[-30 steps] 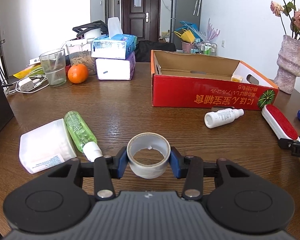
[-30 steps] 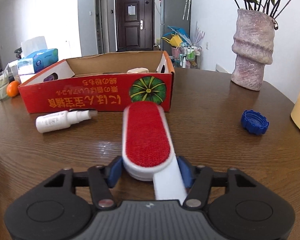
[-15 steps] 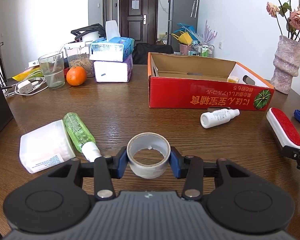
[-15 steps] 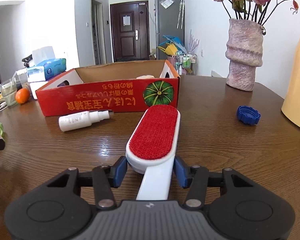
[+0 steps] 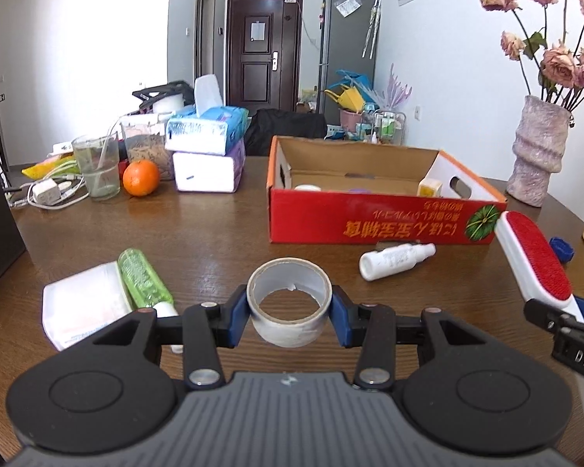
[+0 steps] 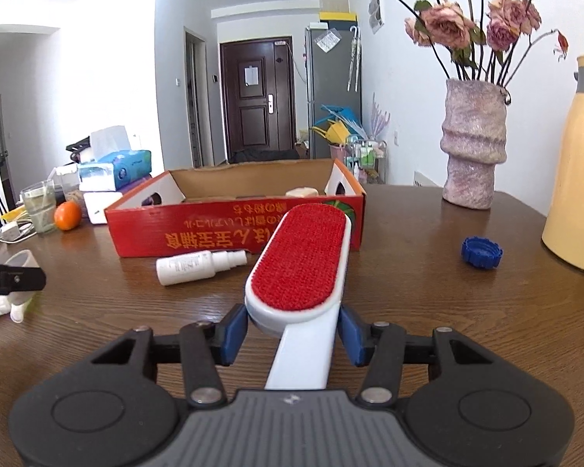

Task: Organize rigid objects
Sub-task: 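Carry the tape roll and lint roller up over the cardboard box, then open both tools to drop the tape roll and lint roller into the box, then withdraw both open tools from the box back over the table, then move the left tool toward the white cotton pad pack while the right tool nears the spray bottle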

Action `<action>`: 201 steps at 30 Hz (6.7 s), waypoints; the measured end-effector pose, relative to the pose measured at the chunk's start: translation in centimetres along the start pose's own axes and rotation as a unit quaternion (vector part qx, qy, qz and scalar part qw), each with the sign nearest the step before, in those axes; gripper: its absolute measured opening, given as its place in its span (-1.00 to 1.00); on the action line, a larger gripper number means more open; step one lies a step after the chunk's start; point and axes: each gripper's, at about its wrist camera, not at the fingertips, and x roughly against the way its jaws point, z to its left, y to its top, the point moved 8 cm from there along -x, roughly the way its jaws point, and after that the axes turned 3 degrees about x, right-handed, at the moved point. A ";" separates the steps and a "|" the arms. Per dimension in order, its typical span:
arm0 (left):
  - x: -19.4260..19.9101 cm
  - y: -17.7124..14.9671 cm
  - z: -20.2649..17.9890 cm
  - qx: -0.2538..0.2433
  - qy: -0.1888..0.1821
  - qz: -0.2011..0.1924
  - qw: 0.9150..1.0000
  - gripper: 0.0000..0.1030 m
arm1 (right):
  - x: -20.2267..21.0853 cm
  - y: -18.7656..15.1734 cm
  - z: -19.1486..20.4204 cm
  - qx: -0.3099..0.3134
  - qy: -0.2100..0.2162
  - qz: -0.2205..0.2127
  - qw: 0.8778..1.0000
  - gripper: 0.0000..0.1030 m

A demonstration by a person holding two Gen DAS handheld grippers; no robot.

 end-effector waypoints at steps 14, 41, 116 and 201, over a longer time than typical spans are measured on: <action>-0.2 3.7 -3.4 0.009 -0.023 -0.017 1.000 -0.15 | 0.8 3.6 1.7 0.005 0.019 -0.037 0.999 -0.03; -7.8 9.9 -3.2 0.065 -0.020 -0.027 0.997 -0.15 | -6.9 8.8 2.6 -0.002 0.018 -0.062 0.998 -0.02; -19.7 14.4 -4.0 0.032 0.024 0.001 0.999 1.00 | -18.5 15.5 -2.3 -0.039 -0.007 -0.025 0.999 1.00; -0.7 -0.1 8.0 0.086 0.109 -0.014 0.990 1.00 | -0.1 1.3 4.5 0.012 0.039 -0.070 0.997 1.00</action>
